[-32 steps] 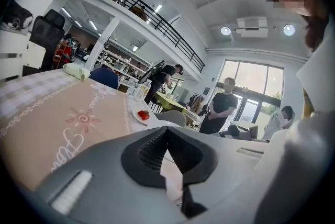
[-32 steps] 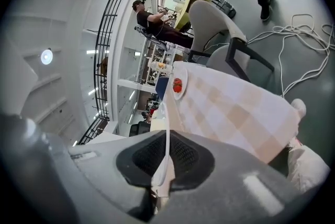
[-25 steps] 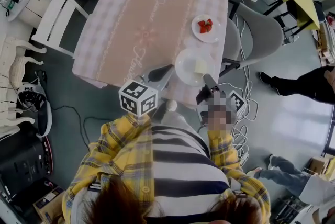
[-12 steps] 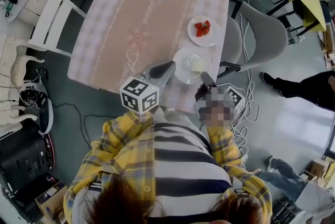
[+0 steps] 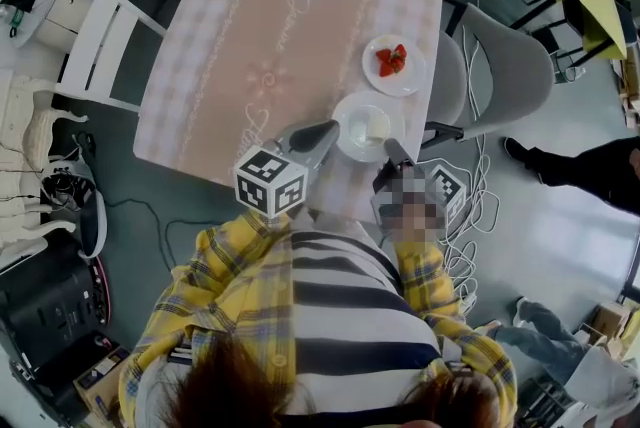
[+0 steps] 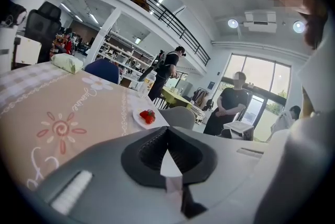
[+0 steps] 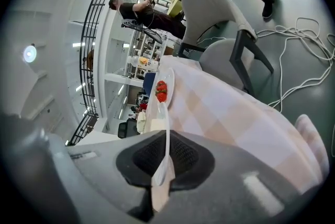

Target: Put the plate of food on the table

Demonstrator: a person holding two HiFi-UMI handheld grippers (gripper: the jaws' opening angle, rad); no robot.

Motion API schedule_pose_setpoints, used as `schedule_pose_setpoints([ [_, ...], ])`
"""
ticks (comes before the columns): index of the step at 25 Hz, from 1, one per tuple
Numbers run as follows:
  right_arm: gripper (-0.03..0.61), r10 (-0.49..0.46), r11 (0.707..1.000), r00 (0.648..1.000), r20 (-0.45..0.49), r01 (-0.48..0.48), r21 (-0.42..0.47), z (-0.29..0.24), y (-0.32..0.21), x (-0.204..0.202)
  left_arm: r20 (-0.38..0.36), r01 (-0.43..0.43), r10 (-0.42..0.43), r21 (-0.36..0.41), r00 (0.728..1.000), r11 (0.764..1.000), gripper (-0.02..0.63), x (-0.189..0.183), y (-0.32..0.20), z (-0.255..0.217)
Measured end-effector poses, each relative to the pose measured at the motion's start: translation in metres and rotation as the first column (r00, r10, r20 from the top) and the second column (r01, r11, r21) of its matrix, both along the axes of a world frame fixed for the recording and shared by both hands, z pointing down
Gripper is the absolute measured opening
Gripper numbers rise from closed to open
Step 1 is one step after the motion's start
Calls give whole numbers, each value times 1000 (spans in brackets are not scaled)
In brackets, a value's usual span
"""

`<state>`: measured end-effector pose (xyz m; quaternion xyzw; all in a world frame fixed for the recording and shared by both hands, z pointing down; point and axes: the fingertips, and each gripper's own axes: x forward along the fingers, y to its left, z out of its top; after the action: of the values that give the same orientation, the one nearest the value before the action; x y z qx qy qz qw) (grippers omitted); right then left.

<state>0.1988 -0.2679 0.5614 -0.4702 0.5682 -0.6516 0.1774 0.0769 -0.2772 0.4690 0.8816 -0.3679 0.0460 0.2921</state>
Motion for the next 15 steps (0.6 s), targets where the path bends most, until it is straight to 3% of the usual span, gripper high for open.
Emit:
schedule_pose_setpoints([
  [15,11,37,998,998,-54,-40,-55,14,-14,-4,-8,-31,31,-19,999,999,2,-6,-18,8],
])
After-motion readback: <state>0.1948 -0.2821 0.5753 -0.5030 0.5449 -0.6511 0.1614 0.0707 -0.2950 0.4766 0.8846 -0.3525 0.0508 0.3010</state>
